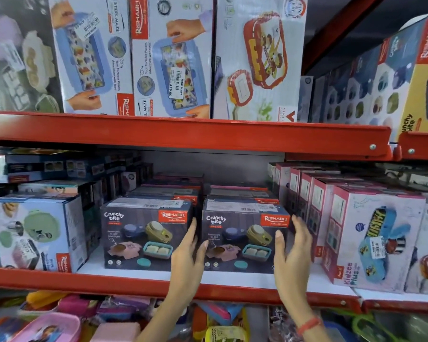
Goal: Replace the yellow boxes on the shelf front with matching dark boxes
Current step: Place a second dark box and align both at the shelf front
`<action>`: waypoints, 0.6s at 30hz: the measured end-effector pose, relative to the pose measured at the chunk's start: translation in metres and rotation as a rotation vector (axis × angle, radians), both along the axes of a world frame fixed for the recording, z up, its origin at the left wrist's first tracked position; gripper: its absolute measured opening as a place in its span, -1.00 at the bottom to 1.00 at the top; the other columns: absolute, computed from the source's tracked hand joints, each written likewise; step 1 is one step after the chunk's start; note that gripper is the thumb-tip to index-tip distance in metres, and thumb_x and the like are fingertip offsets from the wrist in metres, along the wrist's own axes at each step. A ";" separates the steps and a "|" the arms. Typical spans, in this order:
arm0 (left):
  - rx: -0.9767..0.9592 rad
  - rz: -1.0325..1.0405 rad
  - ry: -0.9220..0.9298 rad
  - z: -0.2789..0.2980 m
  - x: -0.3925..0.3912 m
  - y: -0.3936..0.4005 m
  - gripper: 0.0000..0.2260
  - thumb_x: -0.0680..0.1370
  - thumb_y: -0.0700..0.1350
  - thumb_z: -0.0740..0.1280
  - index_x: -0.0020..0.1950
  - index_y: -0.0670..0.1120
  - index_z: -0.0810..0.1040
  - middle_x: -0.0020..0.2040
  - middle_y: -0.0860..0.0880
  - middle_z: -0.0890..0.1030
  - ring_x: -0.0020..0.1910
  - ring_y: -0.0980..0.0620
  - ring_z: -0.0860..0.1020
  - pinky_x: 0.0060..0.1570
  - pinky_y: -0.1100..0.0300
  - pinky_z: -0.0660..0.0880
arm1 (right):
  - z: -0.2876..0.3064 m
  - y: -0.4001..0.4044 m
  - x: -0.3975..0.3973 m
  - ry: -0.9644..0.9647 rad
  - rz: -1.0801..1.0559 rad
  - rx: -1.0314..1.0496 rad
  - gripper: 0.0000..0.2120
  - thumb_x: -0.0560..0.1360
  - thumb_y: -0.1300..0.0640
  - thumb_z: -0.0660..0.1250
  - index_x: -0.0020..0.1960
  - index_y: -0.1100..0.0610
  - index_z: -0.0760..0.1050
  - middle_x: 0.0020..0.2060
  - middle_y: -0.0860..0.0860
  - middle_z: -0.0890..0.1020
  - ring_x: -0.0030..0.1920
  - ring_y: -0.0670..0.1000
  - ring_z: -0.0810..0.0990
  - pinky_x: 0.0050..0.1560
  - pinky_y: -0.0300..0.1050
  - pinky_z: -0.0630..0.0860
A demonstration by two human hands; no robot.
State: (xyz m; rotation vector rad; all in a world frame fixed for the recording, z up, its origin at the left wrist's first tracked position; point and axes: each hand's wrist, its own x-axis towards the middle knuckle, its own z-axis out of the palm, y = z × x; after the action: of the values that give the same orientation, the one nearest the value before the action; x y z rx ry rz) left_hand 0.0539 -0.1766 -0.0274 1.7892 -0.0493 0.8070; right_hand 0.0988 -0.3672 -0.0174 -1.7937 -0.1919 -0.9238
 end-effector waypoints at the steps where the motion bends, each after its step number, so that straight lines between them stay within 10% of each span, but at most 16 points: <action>1: 0.021 0.011 -0.056 0.002 -0.008 0.003 -0.56 0.57 -0.18 0.26 0.41 0.14 0.32 0.17 0.42 0.49 0.15 0.48 0.43 0.09 0.53 0.39 | 0.003 0.009 -0.007 -0.093 -0.042 -0.003 -0.58 0.58 0.08 0.17 0.43 0.08 0.28 0.41 0.04 0.34 0.43 0.04 0.31 0.37 -0.08 0.29; 7: 0.060 0.200 -0.332 0.015 -0.042 0.051 -0.73 0.59 -0.16 0.20 0.24 0.02 0.54 -0.04 0.10 0.68 -0.50 0.20 0.40 -0.46 0.36 0.37 | 0.024 0.082 -0.052 -0.164 0.375 0.049 -0.76 0.58 -0.01 0.14 0.15 -0.06 0.51 0.08 -0.19 0.60 0.17 -0.13 0.56 0.17 -0.11 0.53; 11: -0.083 0.286 -0.336 0.013 -0.054 0.096 -0.73 0.61 -0.11 0.12 0.25 -0.02 0.51 0.30 0.11 0.53 0.19 0.10 0.55 0.13 0.16 0.52 | 0.016 0.124 -0.066 0.153 0.725 0.154 -0.46 0.44 -0.38 0.09 0.35 -0.21 0.37 0.35 -0.23 0.47 0.39 -0.20 0.38 0.44 -0.01 0.31; 18: -0.295 0.198 -0.056 0.011 -0.059 0.150 -0.44 0.56 0.21 -0.12 0.54 0.06 0.05 0.51 0.16 0.11 0.53 0.11 0.06 0.44 0.17 -0.01 | 0.007 0.161 -0.071 0.494 0.838 0.206 0.14 0.05 -0.69 -0.02 0.51 -0.20 -0.10 0.56 -0.20 -0.06 0.54 -0.15 -0.07 0.56 0.04 -0.12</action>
State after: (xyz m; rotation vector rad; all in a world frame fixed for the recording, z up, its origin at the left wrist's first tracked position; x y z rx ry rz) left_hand -0.0048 -0.0268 -0.0166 1.5076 0.2041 0.9530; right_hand 0.0275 -0.2062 -0.0106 -1.4784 -0.4632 0.0946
